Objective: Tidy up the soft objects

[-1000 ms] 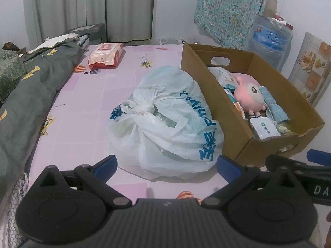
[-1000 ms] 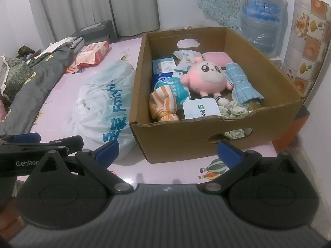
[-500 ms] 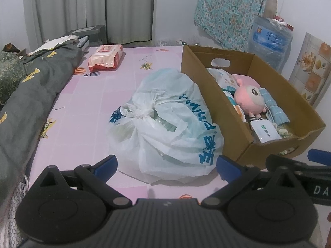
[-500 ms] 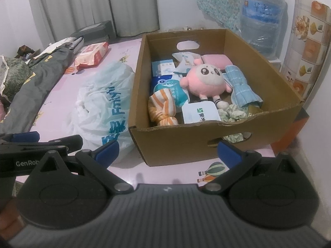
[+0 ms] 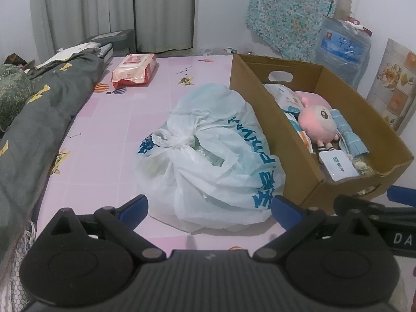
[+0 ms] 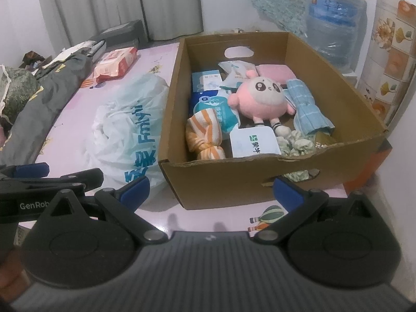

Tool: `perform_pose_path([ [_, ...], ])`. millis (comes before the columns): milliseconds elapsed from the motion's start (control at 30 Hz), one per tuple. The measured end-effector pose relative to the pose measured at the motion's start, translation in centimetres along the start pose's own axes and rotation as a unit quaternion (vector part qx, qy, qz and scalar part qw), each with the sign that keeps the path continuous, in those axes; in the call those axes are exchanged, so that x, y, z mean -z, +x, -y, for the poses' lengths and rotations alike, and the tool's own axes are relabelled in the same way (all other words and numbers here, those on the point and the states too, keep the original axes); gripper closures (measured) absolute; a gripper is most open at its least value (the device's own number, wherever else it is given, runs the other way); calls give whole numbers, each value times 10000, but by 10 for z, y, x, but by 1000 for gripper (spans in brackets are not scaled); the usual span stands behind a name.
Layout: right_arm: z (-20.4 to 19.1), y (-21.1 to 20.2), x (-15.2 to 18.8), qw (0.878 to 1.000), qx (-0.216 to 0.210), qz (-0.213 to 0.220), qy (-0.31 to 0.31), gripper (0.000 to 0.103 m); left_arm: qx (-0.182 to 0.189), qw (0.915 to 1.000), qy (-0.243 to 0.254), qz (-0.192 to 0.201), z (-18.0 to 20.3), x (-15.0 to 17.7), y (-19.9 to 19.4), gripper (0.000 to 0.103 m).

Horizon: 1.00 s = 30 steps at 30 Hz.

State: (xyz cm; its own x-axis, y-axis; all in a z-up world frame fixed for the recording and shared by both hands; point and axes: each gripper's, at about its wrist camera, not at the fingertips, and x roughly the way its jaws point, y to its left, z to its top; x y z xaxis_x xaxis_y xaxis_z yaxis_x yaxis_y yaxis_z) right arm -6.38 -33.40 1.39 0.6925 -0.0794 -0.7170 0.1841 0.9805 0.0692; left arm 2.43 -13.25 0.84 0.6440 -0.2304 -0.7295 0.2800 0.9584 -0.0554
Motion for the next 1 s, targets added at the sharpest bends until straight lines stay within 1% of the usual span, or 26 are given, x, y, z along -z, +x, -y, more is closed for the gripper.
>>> perform_pose_path([
  [1000, -2, -6, 0, 10000, 37, 58, 32, 1, 115, 9999, -55, 18, -1, 0, -2, 2],
])
